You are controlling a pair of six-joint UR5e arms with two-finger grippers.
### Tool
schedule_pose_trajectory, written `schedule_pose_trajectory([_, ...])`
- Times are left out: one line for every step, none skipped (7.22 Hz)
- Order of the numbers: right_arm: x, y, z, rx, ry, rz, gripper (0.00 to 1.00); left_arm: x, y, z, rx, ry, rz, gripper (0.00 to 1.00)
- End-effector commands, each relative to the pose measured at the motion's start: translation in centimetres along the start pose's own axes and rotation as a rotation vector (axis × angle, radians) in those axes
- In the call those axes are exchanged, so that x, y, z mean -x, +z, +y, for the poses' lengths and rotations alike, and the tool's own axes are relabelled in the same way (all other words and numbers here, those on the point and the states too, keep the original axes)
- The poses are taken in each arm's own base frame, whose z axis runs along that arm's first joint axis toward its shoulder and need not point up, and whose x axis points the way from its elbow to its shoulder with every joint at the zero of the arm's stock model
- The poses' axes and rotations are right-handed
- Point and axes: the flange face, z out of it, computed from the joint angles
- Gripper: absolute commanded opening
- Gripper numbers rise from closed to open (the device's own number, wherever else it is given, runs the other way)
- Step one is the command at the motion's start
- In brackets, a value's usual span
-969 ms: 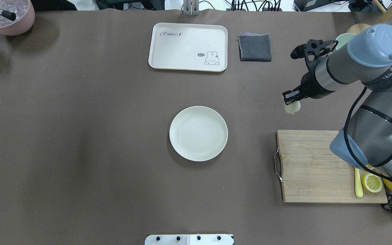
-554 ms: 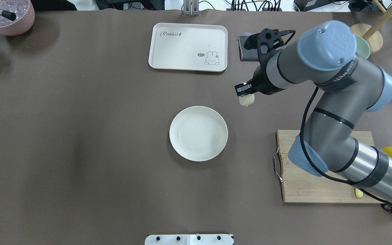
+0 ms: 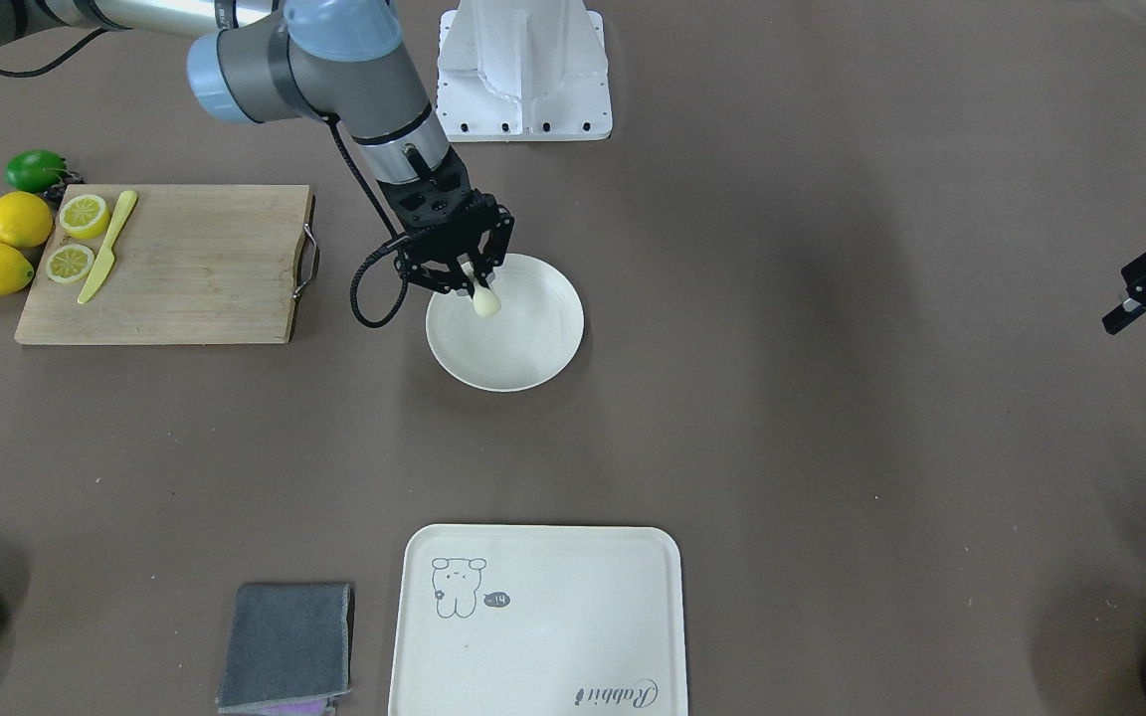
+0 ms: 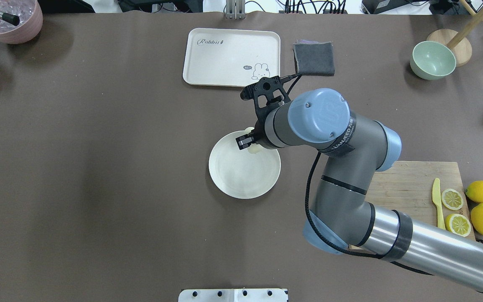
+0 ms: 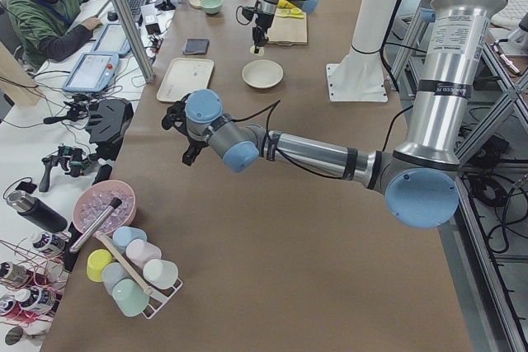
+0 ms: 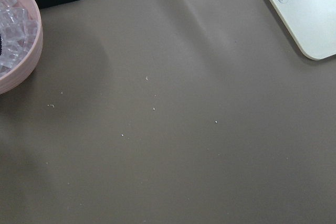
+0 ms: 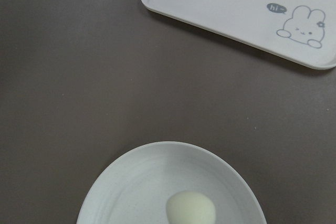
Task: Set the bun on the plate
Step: 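Lower the bun onto the white plate and open the right gripper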
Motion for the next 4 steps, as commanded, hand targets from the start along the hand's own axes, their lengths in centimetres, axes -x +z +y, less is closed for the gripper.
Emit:
schedule_pose_trajectory([2.7,3.5,2.1,-0.014,-0.019,0.012,0.0,1.0,0.8,0.0,0.012,-0.014,-0.005,0.98])
schedule_pose_trajectory([3.0,4.0,2.6,-0.006,-0.021,0.007,0.36,1.0,0.8,-0.1,0.012,-0.013,-0.005,0.98])
schedule_pose_trajectory([2.3,4.7,3.3,0.006,-0.018,0.019,0.99,1.0,0.8,-0.1,0.013,-0.017,-0.006,0.98])
schedule_pose_trajectory([2.1,4.6,3.3,0.005,-0.011,0.02,1.0,1.3,1.0,0.1,0.018,-0.022,-0.007,0.98])
